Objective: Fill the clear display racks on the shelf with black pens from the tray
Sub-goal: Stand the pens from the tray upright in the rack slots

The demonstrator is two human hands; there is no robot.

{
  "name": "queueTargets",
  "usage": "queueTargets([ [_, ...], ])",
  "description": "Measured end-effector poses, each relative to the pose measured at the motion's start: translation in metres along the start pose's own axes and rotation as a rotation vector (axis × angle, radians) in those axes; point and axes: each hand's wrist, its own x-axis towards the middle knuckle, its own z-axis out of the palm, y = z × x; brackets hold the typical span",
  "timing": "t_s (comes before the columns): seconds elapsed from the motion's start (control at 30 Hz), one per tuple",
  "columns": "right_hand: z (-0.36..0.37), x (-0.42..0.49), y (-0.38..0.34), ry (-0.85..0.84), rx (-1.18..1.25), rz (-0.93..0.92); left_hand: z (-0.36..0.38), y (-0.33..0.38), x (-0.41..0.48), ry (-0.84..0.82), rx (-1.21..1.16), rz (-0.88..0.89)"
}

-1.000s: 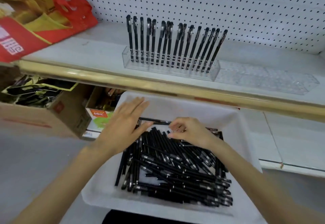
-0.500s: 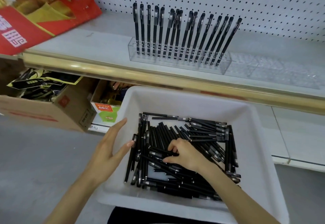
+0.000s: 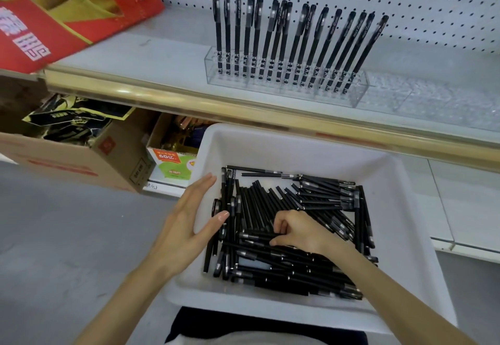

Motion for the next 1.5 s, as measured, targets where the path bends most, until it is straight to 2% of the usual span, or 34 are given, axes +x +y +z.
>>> queueTargets([
  [0.17,-0.021,-0.012,-0.018,0.109,0.157,-0.063,-0.004,0.003,0.010,0.034,0.145,0.028],
  [0.27,-0.044,-0.027,-0.033,0.137,0.283,-0.118,-0.002,0.016,0.028,-0.003,0.128,0.023],
  [0.37,-0.068,-0.040,-0.045,0.213,0.365,-0.153,0.001,0.034,0.043,-0.040,0.124,0.123],
  [0.53,-0.100,-0.053,-0.054,0.209,0.459,-0.190,0.009,0.070,0.060,-0.079,-0.211,0.094],
  [0.7,-0.131,-0.067,-0.056,0.190,0.519,-0.217,0.014,0.084,0.075,-0.071,-0.349,0.093],
  [0.87,-0.161,-0.079,-0.048,0.340,0.709,-0.220,0.021,0.090,0.091,-0.070,-0.449,0.069],
  [1.03,-0.169,-0.074,-0.044,0.478,1.164,-0.211,0.043,0.106,0.101,-0.140,-0.546,0.047],
  [1.13,-0.172,-0.073,-0.041,0.541,1.149,-0.218,0.054,0.118,0.108,-0.182,-0.533,0.052],
  [1.2,-0.182,-0.076,-0.039,0.591,1.064,-0.233,0.057,0.124,0.118,-0.164,-0.417,0.118],
  [1.4,-0.249,-0.088,-0.036,0.960,0.885,-0.366,0.032,0.149,0.159,0.098,0.377,0.554],
  [1.5,-0.279,-0.081,-0.036,1.110,0.782,-0.377,0.026,0.162,0.182,0.107,0.661,0.601],
])
